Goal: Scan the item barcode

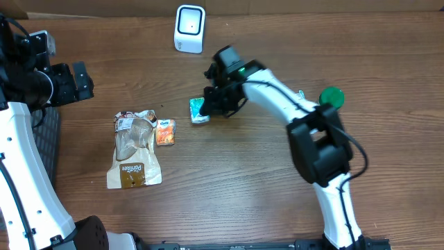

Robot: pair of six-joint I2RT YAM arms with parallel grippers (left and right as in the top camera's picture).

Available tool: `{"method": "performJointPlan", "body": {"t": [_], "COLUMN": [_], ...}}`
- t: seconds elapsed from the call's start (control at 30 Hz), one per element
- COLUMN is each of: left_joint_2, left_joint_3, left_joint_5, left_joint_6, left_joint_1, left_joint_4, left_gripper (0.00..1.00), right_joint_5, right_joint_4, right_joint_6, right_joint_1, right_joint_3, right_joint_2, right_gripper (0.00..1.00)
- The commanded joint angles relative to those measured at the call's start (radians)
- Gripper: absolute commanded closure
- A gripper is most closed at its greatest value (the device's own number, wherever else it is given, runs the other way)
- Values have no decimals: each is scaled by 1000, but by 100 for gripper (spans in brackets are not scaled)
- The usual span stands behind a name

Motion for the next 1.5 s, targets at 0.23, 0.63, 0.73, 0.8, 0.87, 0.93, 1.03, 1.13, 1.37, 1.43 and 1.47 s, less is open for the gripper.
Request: {"method": "performJointPlan", "body": {"t": [0.23,0.63,0.73,0.8,0.87,0.93,1.03,1.13,1.37,1.43,1.47], "left_joint_2": [3,3,3,3,3,3,3,3,3,3,3], "left_joint_3": [12,12,12,12,12,12,12,12,12,12,12], "left_joint_5": [3,3,3,3,3,3,3,3,3,3,3], "left_joint_6": [23,23,23,23,23,23,23,23,23,23,23], "left_joint_1": [8,8,8,8,8,8,8,8,8,8,8], "left_joint_4": [2,2,2,2,2,2,2,2,2,2,2], "left_gripper": [0,0,0,0,1,1,0,0,0,0,0], "right_joint_5": [-488,-840,-862,-866,-865,-858,-815,-725,-357,-238,-195], "right_joint_4": [-367,-798,-798,-798,-798,-798,-798,-771,-515,-473,-463], "right_joint_6": [-605,-911,-867,-856,-854,-855,-869,-869,-395,-278,-239], "right_joint_1": [-138,-392,-438,-452,-454,-454,-438,-414,-340,-311,-301], "right_joint_3": [23,20,20,20,20,20,20,20,36,89,113], "right_joint_2": [-234,-275,-275,-275,-275,-275,-275,-275,-275,-275,-275], "right_gripper": [96,96,96,96,96,96,96,96,96,96,96]}}
